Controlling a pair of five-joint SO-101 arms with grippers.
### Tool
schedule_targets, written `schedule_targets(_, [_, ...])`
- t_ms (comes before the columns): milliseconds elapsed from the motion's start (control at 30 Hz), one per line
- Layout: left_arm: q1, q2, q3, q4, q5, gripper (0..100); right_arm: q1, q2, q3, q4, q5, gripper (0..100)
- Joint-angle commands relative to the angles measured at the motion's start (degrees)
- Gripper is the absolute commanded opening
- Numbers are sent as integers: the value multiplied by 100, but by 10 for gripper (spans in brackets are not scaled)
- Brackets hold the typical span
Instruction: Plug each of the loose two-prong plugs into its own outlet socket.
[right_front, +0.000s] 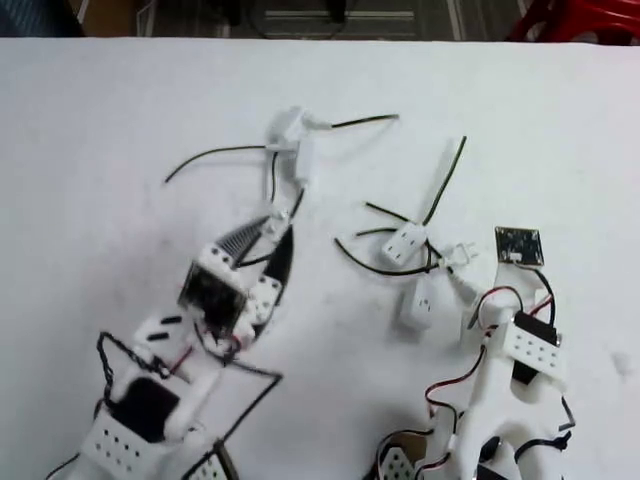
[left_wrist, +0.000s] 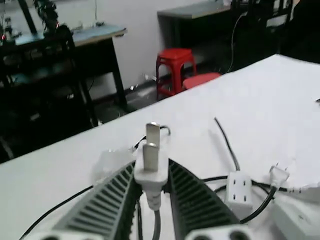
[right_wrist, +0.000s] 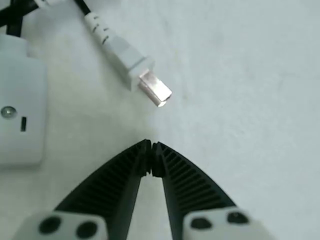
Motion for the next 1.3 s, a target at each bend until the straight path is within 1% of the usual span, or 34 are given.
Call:
schedule_targets(0, [523,-1103,519,-334,53,24,-22,-48,-26,-84,-9,25])
schedule_targets(200, [664,-989,747,-396,79,24,-22,-48,-26,-84,-18,25])
schedule_targets(267, [664,-989,932,-633,79,24,-22,-57,-53,-75,-18,25])
schedule_targets(367, [664,-989,1169,-1257,88,24,-31,-110,-220,-13,-18,25])
schedule_targets(433, [664,-989,1178,-1451,185,24,-22,-303,-580,251,-18,25])
schedule_targets(533, [629,-989,1169,-1459,607,24,-40,-866,-1424,1024,-18,25])
schedule_targets(600, [620,-989,1169,-1459,695,24,-295,-1341,-2154,1569,-18,25])
schedule_targets(667, [620,-989,1169,-1433,703,24,-778,-1815,-2848,2070,-18,25])
schedule_targets(733, [620,-989,1169,-1415,712,24,-1481,-2185,-3490,2457,-18,24])
schedule_targets(900, [646,-989,1169,-1407,730,24,-3943,-2527,-4791,3002,-18,24])
schedule_targets(1033, [646,-989,1169,-1407,730,24,-5895,-2299,-5820,3530,-18,20])
schedule_targets(1100, [637,-989,1169,-1407,730,24,-6800,-2097,-6347,3987,-18,20])
schedule_targets(1133, [637,-989,1169,-1407,730,24,-7143,-1965,-6558,4189,-18,20])
schedule_targets(1167, [629,-989,1169,-1407,730,24,-7310,-1807,-6699,4312,-9,20])
schedule_targets(1267, [629,-980,1169,-1407,730,24,-7380,-1279,-7059,4400,-9,20])
